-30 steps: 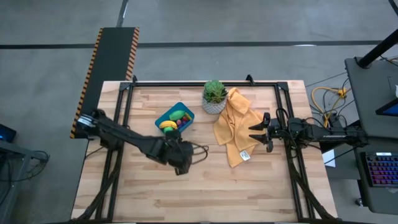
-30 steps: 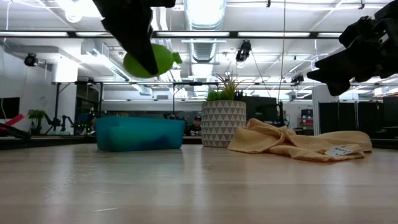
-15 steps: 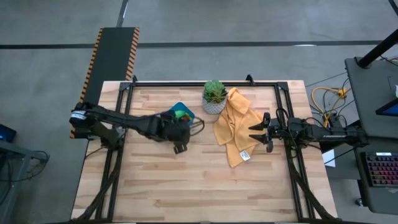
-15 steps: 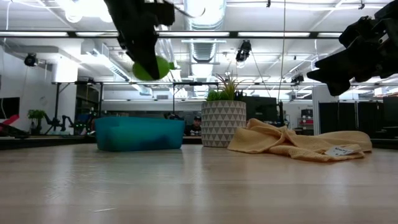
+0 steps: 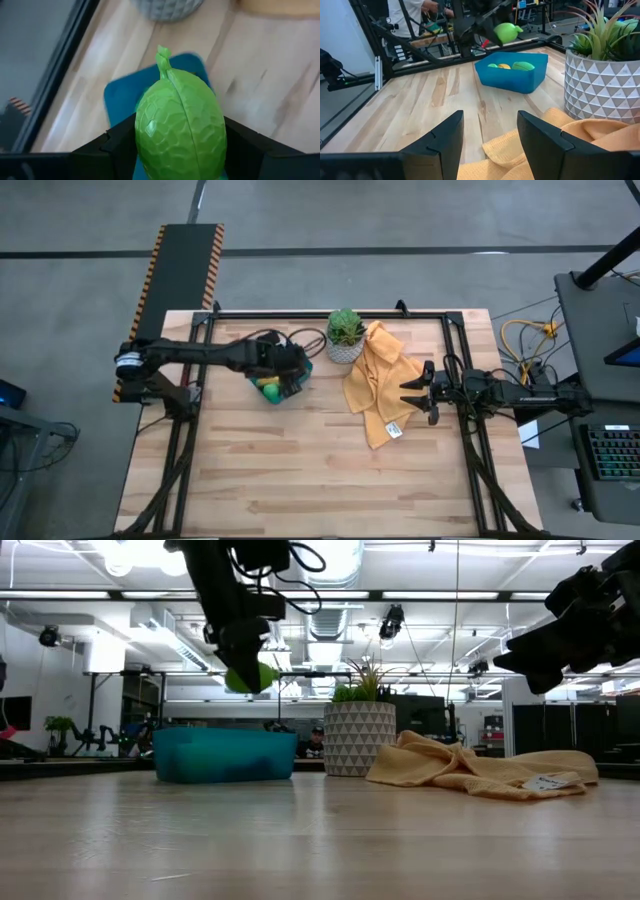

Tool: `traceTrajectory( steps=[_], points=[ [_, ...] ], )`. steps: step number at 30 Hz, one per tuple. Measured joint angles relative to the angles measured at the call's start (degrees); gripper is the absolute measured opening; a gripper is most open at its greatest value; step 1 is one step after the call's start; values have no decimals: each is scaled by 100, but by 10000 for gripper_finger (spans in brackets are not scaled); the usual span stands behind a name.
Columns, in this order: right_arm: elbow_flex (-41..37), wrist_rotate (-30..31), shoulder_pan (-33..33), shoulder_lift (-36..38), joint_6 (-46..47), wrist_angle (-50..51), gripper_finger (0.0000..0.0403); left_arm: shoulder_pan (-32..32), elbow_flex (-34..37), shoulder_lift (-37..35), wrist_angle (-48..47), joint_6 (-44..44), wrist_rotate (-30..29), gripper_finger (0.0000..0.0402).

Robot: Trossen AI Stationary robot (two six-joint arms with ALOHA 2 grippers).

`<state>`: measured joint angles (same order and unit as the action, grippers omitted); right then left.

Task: Pick and placing Produce into tupperware
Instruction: Put the green melon into the blue bin

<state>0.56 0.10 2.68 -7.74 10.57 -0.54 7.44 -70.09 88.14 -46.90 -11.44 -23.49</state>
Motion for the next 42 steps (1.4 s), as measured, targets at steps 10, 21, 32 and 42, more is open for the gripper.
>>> traceTrajectory(
  steps=[10,21,32,42],
  points=[
    [0,0,0,-23,-2,4,178,764,348,2,924,433,813,212],
    [0,0,0,-29,-4,3,178,982,974,9,1606,284,822,212],
    [0,0,0,-31,-5,2,178,1032,1163,142,1946,284,823,214],
    [0,0,-1,-69,-4,1,178,1030,1161,442,1948,284,829,215]
  ],
)
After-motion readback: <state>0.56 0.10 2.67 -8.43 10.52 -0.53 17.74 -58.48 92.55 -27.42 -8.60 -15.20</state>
